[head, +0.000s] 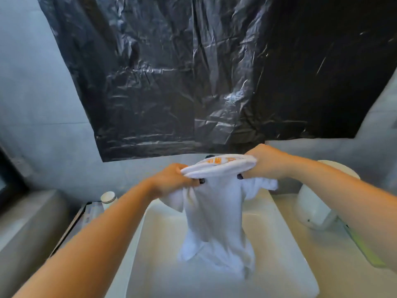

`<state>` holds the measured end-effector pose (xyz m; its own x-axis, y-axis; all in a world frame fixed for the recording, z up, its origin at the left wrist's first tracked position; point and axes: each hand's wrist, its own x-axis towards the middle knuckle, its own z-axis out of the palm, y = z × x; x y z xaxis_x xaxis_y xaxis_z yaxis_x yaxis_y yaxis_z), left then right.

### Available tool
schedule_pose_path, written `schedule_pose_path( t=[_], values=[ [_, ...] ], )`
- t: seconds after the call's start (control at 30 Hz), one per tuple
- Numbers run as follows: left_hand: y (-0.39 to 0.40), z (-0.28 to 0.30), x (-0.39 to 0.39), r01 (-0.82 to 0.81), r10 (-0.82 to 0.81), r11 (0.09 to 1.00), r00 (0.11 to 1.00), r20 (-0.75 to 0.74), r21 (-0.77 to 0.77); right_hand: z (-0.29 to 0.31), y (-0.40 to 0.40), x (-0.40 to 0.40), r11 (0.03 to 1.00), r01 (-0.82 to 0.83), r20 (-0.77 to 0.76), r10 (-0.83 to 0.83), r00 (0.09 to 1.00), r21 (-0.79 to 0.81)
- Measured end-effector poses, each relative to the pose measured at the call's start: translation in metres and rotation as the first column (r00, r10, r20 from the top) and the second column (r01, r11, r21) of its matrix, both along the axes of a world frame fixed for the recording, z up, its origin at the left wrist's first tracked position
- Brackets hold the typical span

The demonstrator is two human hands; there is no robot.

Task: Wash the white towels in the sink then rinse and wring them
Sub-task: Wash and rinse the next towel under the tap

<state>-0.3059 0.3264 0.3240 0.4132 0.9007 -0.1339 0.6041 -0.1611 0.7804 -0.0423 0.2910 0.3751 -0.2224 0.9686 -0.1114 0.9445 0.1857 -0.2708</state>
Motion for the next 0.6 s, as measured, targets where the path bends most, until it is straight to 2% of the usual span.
schedule_pose_path(
  t=[0.03,0.07,0.1,0.17,0.2,0.27,0.33,0.4,0.47,0.53,0.6],
  values=[
    [-0.005,-0.014,0.0,-0.008,0.012,0.997,0.998,0.061,-0.072,-0.014,0.0,0.002,0.998,0.041,-0.143,-0.047,0.989,-0.05],
    [-0.009,-0.03,0.002,0.01,-0.003,0.99,0.999,0.046,-0.141,-0.031,-0.001,0.003,0.989,0.061,-0.25,-0.094,0.964,-0.135],
    [-0.009,-0.05,0.004,0.033,-0.04,0.98,0.999,-0.032,-0.196,-0.054,-0.001,0.003,0.965,0.07,-0.296,-0.146,0.944,-0.254],
    [-0.007,-0.094,0.007,0.031,-0.097,0.971,0.958,-0.269,-0.239,-0.11,-0.001,0.003,0.908,0.078,-0.215,-0.18,0.96,-0.412],
    [-0.005,-0.116,0.007,-0.008,-0.071,0.981,0.913,-0.402,-0.193,-0.139,0.0,0.003,0.9,0.123,-0.161,-0.207,0.965,-0.419],
    [-0.007,-0.156,0.01,-0.073,0.033,0.996,0.838,-0.544,-0.051,-0.195,-0.002,0.001,0.929,0.251,-0.047,-0.273,0.961,-0.271],
    [-0.016,-0.193,0.019,-0.024,0.043,0.999,0.82,-0.571,0.041,-0.242,-0.01,-0.012,0.957,0.254,0.033,-0.252,0.967,-0.141],
    [-0.026,-0.227,0.033,0.08,-0.056,0.997,0.794,-0.605,0.013,-0.275,-0.021,-0.035,0.964,0.188,0.064,-0.179,0.982,-0.186],
    [-0.035,-0.254,0.045,0.112,-0.117,0.992,0.731,-0.672,-0.052,-0.307,-0.031,-0.052,0.966,0.172,0.113,-0.153,0.982,-0.191],
    [-0.034,-0.271,0.051,0.1,-0.078,0.995,0.69,-0.719,-0.012,-0.329,-0.032,-0.058,0.977,0.2,0.146,-0.188,0.971,-0.073],
    [-0.028,-0.28,0.052,0.104,0.0,0.99,0.659,-0.752,0.091,-0.341,-0.024,-0.059,0.98,0.191,0.139,-0.196,0.971,0.051]
  ],
)
